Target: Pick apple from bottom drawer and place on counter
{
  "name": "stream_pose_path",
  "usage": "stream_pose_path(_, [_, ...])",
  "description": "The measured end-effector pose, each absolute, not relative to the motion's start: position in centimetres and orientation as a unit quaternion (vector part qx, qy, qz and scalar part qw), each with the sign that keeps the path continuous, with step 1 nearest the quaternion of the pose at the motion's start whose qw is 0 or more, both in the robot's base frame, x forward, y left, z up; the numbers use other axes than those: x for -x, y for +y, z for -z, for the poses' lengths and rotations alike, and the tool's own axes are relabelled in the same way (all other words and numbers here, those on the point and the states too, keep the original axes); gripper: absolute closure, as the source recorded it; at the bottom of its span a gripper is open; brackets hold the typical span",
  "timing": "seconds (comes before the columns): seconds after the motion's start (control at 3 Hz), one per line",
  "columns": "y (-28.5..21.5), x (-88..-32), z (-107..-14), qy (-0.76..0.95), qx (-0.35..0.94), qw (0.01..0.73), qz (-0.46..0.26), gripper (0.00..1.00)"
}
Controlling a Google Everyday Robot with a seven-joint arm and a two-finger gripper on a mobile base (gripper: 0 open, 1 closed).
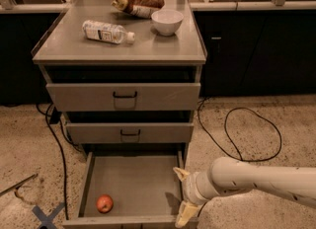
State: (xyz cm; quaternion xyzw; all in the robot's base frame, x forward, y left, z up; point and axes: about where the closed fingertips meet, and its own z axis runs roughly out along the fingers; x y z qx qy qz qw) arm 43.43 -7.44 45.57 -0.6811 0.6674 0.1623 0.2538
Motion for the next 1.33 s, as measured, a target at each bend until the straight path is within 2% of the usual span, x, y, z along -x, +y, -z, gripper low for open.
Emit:
stream_pose_path(0.33, [-3.9, -45.9, -42.1, 0.646, 0.697, 0.276, -0.145, 0.00])
stream_pose_path(1.33, [-3.7, -47.0, -37.6, 0.641, 0.690, 0.300, -0.151, 0.00])
